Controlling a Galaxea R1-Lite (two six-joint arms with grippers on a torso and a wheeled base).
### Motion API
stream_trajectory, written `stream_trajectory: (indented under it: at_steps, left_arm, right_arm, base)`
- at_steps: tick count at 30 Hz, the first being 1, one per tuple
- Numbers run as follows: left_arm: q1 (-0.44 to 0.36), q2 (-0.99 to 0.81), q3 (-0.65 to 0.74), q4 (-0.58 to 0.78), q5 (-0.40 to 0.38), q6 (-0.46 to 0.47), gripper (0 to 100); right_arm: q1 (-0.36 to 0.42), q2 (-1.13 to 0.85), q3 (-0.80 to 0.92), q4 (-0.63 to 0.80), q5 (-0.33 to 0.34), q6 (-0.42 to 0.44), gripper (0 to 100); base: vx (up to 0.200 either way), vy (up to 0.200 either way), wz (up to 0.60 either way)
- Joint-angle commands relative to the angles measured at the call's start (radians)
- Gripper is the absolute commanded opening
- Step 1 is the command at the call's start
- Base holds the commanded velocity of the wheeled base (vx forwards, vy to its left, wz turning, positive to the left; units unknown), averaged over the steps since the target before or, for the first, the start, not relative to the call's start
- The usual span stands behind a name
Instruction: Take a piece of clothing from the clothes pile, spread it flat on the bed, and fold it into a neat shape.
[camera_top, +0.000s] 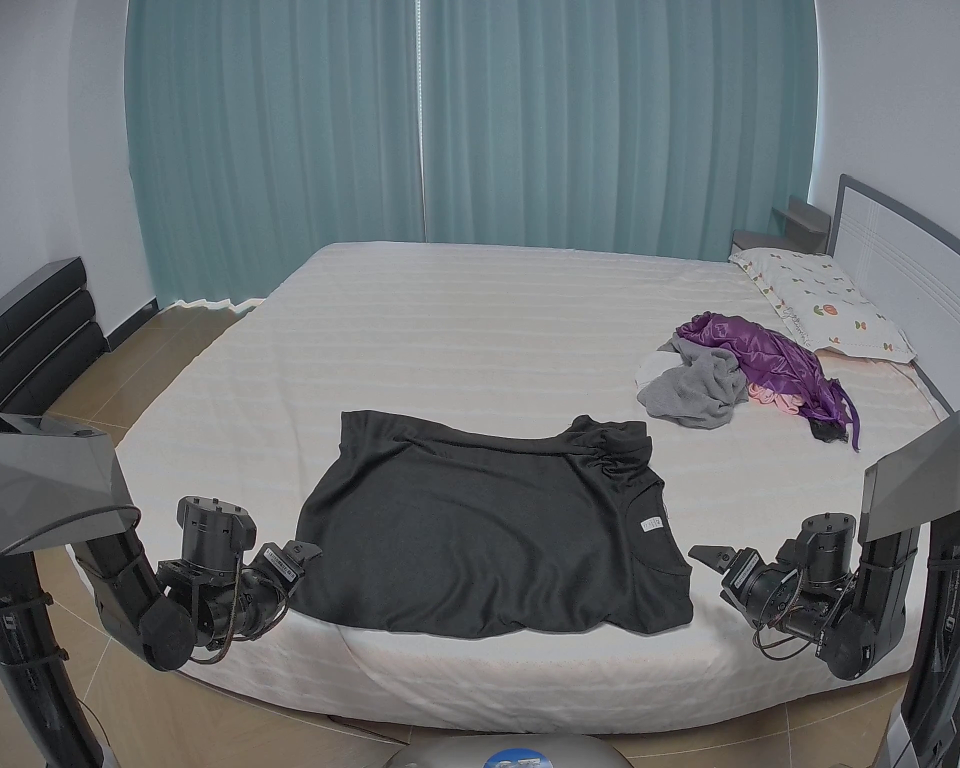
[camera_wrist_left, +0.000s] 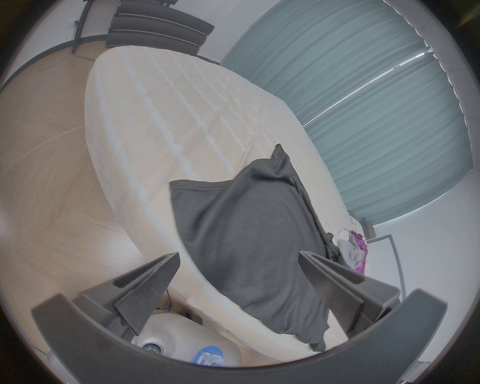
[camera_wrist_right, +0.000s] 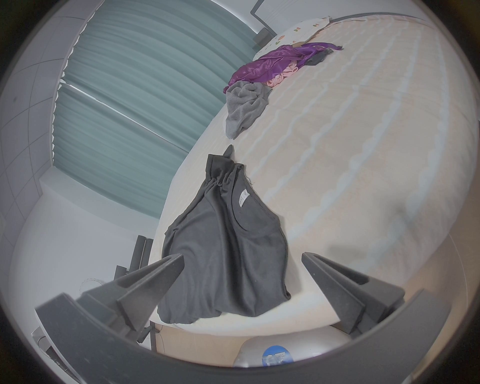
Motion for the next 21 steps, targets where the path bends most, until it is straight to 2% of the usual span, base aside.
stream_trajectory:
  at_steps: [1, 6, 13, 17, 21]
  left_arm:
    - [0.018, 0.074, -0.013, -0.001, 0.031, 0.039, 100]
    - [0.053, 0.158, -0.075, -0.001, 0.093, 0.082, 100]
    - [0.093, 0.253, -0.19, 0.002, 0.141, 0.16, 100]
    - [0.101, 0.283, -0.234, 0.008, 0.173, 0.172, 100]
    - [0.11, 0.324, -0.294, 0.007, 0.204, 0.235, 100]
  right_arm:
    - [0.001, 0.015, -0.003, -0.014, 0.0, 0.0, 100]
    - [0.001, 0.015, -0.007, -0.014, 0.0, 0.0, 100]
    - [0.001, 0.017, -0.013, -0.014, 0.0, -0.002, 100]
    - [0.001, 0.017, -0.017, -0.014, 0.0, -0.002, 100]
    - [0.003, 0.018, -0.021, -0.014, 0.001, -0.002, 100]
  base:
    - [0.0, 0.0, 0.0]
    - [0.0, 0.0, 0.0]
    - [0.0, 0.0, 0.0]
    - [0.0, 0.0, 0.0]
    - [0.0, 0.0, 0.0]
